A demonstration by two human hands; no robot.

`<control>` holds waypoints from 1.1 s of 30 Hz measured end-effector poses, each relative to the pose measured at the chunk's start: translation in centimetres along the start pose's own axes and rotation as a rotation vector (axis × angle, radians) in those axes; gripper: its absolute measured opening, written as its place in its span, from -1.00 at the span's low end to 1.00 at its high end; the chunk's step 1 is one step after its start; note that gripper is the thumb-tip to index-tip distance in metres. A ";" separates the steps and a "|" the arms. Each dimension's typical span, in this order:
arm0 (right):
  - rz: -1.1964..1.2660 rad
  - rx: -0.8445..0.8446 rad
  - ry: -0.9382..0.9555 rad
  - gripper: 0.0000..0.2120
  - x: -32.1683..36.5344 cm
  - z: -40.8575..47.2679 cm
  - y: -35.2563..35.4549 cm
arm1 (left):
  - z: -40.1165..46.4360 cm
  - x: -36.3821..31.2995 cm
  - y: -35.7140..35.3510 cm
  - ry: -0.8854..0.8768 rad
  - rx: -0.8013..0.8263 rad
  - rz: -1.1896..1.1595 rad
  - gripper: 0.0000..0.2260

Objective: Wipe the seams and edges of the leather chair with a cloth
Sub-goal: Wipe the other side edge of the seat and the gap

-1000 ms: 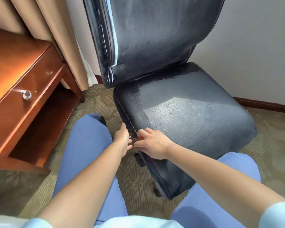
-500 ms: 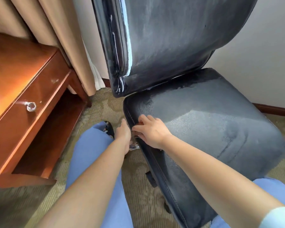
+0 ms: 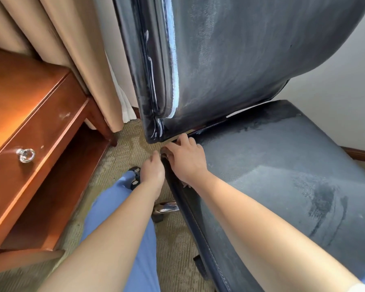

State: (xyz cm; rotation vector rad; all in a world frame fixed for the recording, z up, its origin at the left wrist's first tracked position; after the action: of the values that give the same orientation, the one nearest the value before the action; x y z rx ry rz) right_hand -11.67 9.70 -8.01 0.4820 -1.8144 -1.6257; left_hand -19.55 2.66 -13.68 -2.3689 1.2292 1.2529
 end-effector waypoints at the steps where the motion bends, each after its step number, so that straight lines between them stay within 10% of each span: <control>1: 0.016 -0.008 -0.039 -0.71 -0.4 0.3 0.2 | -0.1 -0.5 -0.1 -0.053 -0.011 0.052 -0.58; 12: 0.039 0.001 -0.325 -0.69 -7.6 2.8 1.7 | -1.8 -3.9 -2.5 -0.574 -0.036 0.848 -0.60; 19: 0.078 0.009 -0.068 -0.71 -7.2 1.4 1.3 | -1.8 -4.4 -4.9 -0.577 -0.065 0.953 -0.61; 33: 0.094 -0.148 -0.313 -0.74 -12.0 2.5 2.0 | -1.1 -4.9 -6.0 -0.548 -0.109 0.956 -0.63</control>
State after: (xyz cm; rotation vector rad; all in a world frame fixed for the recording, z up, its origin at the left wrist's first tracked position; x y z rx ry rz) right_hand -4.41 19.71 -8.74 0.0770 -1.8852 -1.8323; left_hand -15.89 8.77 -10.44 -1.2499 2.1612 2.0462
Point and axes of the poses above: each hand's wrist, its own z-axis towards the middle knuckle, its own y-axis out of the back of the hand, x = y × z, the point moved 5 cm from there along z, towards the middle knuckle, and after that the axes turned 2 degrees about x, right-handed, at the moved point
